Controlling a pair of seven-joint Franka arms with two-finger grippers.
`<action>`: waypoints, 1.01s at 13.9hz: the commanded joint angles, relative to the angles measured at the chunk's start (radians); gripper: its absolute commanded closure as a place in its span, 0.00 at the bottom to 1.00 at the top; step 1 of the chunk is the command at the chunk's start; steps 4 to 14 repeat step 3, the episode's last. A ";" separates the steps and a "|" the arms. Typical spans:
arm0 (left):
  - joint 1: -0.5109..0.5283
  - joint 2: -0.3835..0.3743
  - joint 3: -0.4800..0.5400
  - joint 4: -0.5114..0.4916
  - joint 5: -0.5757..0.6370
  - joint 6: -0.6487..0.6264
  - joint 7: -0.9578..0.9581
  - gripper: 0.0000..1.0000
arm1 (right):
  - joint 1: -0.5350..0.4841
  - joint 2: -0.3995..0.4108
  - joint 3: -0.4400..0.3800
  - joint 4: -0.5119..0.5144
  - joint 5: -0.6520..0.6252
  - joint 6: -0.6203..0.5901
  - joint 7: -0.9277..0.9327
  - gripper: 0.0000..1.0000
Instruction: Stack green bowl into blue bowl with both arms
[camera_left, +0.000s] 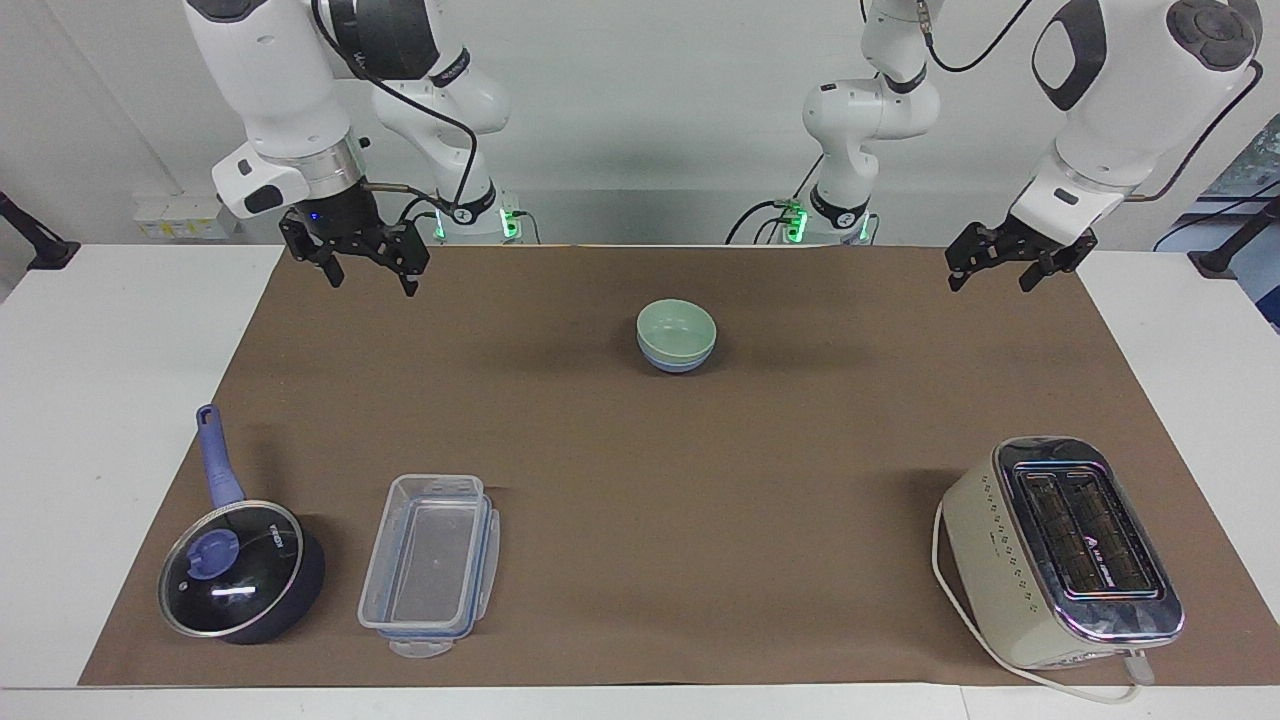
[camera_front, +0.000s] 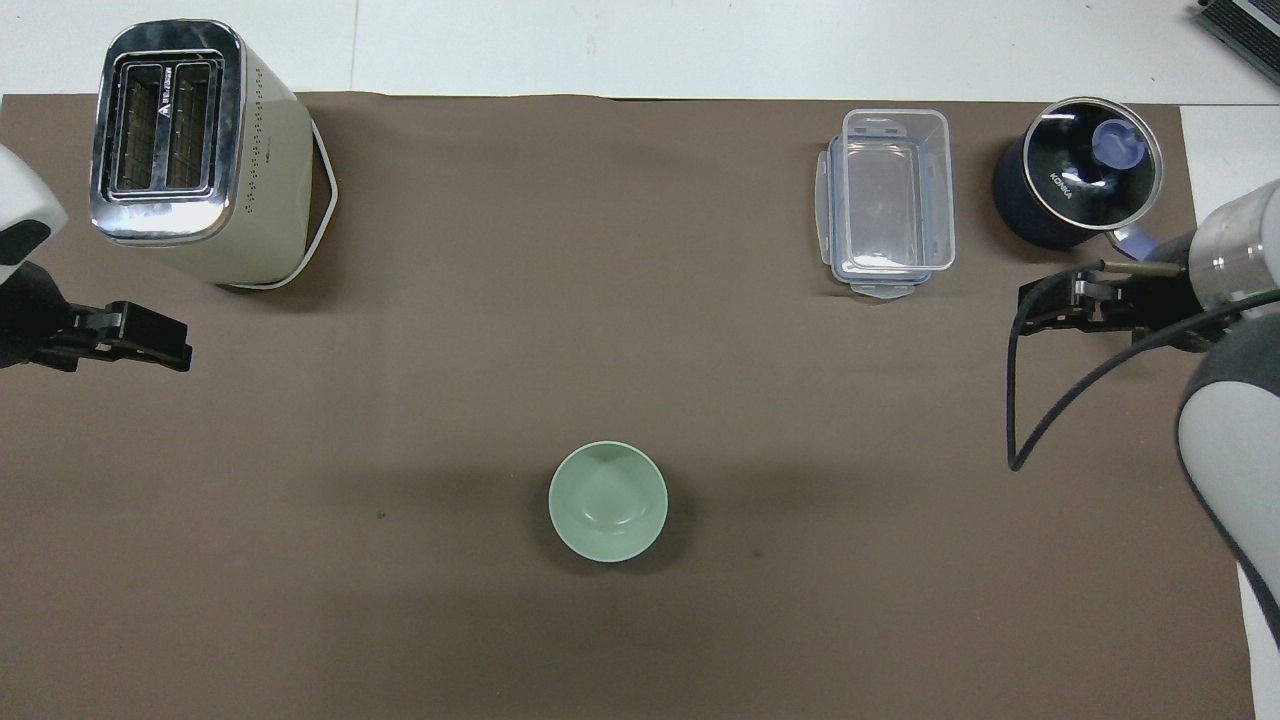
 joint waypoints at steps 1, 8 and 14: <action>0.011 0.010 -0.009 0.025 0.016 -0.023 -0.003 0.00 | -0.022 -0.029 0.009 -0.036 0.019 0.022 -0.036 0.00; 0.011 0.010 -0.009 0.025 0.016 -0.023 -0.005 0.00 | -0.022 -0.029 0.009 -0.036 0.020 0.022 -0.036 0.00; 0.011 0.010 -0.009 0.025 0.016 -0.023 -0.005 0.00 | -0.022 -0.029 0.009 -0.036 0.020 0.022 -0.036 0.00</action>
